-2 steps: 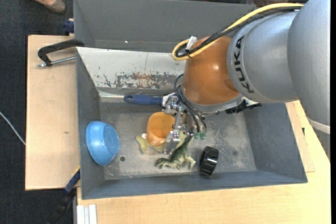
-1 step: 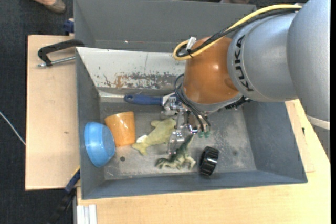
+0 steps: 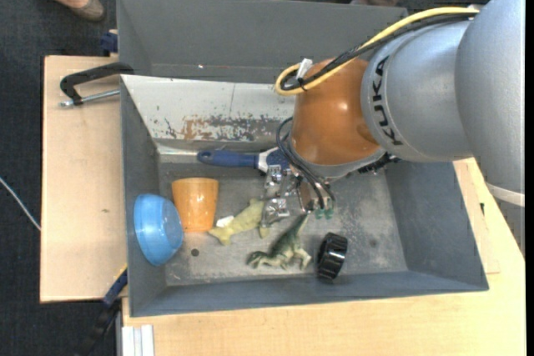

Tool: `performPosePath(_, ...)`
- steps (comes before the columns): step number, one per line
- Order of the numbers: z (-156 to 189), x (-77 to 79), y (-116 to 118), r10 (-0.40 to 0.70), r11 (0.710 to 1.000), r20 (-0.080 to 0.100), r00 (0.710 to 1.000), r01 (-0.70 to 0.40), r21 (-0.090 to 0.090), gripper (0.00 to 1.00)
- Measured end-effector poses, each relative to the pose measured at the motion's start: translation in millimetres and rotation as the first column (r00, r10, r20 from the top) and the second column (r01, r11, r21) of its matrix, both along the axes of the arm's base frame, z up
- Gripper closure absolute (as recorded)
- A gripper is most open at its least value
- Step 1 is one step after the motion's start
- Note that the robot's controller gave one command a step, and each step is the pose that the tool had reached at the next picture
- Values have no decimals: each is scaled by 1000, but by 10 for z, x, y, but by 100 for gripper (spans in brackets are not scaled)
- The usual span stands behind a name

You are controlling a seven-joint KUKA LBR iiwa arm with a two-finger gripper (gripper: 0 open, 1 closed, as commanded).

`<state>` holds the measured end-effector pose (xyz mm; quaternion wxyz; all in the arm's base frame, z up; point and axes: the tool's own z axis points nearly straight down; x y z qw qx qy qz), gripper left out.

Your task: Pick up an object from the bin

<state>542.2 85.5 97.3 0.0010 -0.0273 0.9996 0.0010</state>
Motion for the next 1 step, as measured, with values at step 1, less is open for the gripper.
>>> performPosePath(1, 1834, -202, -93, 236, 972, 12, 972, -236, -3, 100)
